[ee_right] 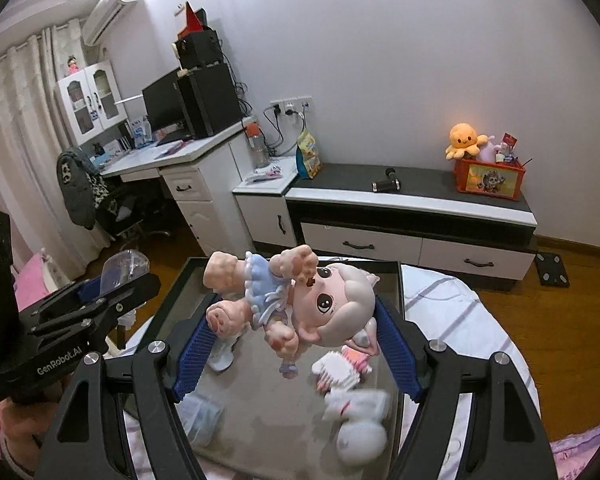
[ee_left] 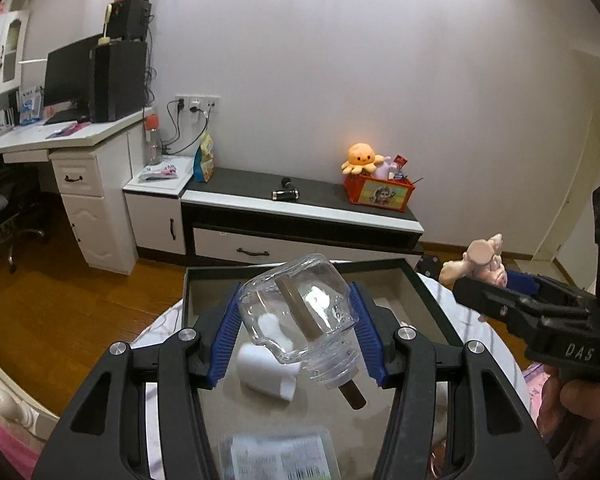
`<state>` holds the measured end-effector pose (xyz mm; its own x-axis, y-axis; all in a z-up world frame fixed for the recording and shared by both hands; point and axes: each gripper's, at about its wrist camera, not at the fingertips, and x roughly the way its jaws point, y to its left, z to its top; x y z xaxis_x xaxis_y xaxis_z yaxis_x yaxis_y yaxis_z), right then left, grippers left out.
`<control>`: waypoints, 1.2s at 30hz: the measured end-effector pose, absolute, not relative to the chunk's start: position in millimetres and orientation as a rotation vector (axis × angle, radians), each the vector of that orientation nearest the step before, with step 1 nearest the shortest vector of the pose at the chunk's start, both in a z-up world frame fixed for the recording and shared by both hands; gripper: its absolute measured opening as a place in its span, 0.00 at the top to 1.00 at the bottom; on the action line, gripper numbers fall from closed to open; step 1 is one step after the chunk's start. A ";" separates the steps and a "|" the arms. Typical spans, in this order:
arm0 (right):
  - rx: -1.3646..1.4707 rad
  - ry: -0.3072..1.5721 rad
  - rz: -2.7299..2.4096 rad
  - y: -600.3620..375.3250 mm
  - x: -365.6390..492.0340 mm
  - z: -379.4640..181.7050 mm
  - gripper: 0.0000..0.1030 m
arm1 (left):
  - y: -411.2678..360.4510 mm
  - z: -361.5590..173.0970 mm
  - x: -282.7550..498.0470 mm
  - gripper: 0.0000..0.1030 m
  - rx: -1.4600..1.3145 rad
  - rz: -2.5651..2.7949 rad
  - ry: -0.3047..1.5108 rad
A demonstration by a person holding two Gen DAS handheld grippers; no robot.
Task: Organize rigid objects
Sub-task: 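Lower the glass bottle and doll into the pink box, opening both tools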
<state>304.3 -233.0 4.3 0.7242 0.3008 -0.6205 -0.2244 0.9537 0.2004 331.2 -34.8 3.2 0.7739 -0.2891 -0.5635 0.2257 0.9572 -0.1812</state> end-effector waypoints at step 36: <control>0.125 0.755 0.180 -235.8 293.1 -13.0 0.00 | -15.6 -7.3 300.6 0.00 -0.104 -0.164 0.648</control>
<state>293.1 -235.8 -13.0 0.7138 0.2068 -0.6692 -0.1169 0.9772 0.1773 300.6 -15.6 -7.3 0.7851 -0.1842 -0.5913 0.1195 0.9819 -0.1471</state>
